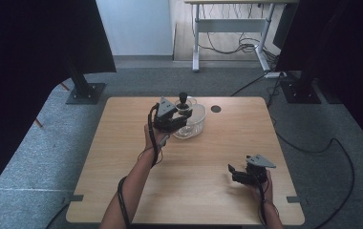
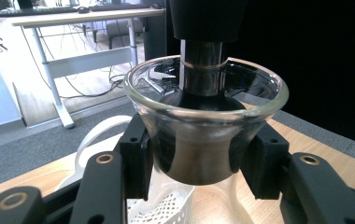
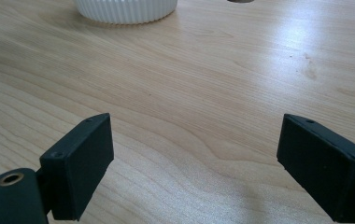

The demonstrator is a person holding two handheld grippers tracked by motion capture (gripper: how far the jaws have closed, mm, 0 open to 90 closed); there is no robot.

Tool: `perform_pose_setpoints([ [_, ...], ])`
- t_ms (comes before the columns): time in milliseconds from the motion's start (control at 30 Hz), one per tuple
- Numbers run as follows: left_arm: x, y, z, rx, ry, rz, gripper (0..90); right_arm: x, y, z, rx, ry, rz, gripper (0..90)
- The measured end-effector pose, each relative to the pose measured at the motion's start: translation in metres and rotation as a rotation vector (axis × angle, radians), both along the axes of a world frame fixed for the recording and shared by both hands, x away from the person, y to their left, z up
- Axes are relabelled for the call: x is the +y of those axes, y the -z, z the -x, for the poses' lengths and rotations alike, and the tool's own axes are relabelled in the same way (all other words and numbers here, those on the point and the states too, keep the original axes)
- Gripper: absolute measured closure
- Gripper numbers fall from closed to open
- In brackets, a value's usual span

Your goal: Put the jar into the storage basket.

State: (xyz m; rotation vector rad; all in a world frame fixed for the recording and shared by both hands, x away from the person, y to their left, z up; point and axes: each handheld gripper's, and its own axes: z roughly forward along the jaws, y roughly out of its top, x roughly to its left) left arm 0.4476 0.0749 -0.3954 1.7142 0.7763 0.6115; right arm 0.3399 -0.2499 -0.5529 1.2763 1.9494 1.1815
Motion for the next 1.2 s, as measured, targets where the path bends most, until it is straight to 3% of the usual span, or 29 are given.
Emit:
perform_pose_setpoints([
  [600,-0.013,-0.008,-0.019,-0.001,-0.001,-0.033,50.0,-0.001,0.0,0.0,0.005,-0.005,-0.011,10.4],
  [1200,-0.019,-0.015,-0.049,-0.008,-0.026,-0.055,49.9,-0.001,0.0,-0.001,0.005,-0.012,-0.009,10.4],
])
